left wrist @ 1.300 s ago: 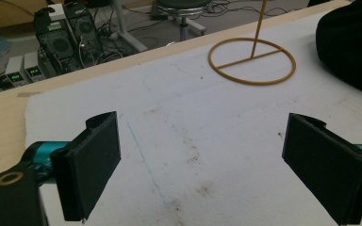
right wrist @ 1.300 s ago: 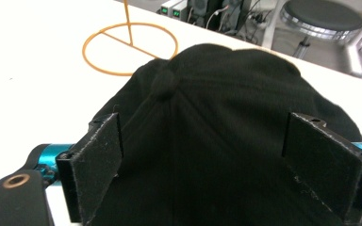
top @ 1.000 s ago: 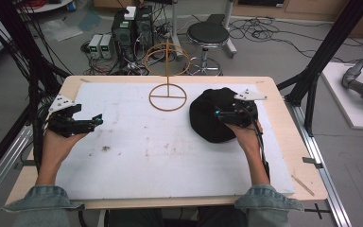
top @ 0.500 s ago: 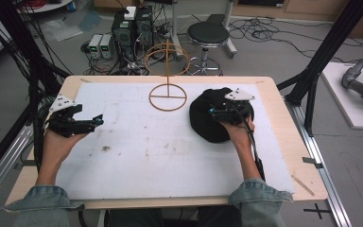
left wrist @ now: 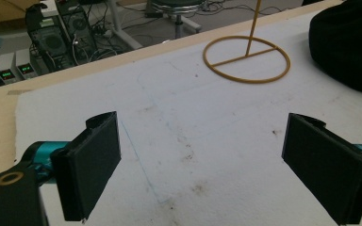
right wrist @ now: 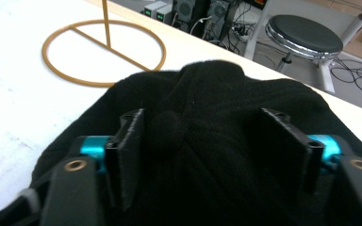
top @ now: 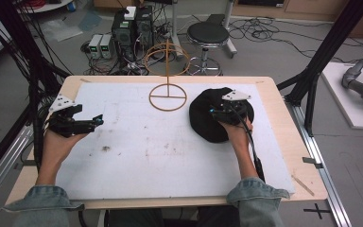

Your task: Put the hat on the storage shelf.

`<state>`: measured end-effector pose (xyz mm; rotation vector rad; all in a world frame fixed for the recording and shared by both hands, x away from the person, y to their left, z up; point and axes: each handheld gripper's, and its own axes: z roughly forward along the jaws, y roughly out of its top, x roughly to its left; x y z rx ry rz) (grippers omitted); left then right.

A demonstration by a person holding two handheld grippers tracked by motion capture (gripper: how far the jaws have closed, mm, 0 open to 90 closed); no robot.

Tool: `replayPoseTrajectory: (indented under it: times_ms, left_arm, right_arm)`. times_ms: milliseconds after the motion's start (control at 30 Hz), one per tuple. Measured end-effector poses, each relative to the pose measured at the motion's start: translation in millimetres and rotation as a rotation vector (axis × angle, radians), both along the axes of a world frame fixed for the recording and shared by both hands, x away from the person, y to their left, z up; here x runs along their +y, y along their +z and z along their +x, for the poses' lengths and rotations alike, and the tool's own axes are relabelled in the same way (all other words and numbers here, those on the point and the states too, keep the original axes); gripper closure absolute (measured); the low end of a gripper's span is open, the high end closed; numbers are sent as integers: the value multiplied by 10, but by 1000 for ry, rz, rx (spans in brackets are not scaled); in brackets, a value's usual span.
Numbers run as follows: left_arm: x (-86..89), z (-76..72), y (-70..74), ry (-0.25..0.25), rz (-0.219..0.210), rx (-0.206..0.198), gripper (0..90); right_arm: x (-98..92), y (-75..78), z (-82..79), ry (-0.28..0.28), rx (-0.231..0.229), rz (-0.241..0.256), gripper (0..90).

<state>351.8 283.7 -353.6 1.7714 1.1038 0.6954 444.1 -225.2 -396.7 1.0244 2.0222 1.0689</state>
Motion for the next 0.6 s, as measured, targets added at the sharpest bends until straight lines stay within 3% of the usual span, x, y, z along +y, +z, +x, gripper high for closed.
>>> replayPoseTrajectory:
  times_ms: [133, 400, 600]
  left_arm:
    - [8, -1, 2, -1, -1, 0, 126]
    - [25, -10, 11, 2, -4, -5, 127]
    - [29, -13, 15, 1, -5, -5, 127]
  right_arm:
    - [-2, -21, 14, 5, 12, -9, 496]
    - [3, -12, 10, 4, -1, -16, 627]
    - [-34, 94, -35, -21, -28, 39, 691]
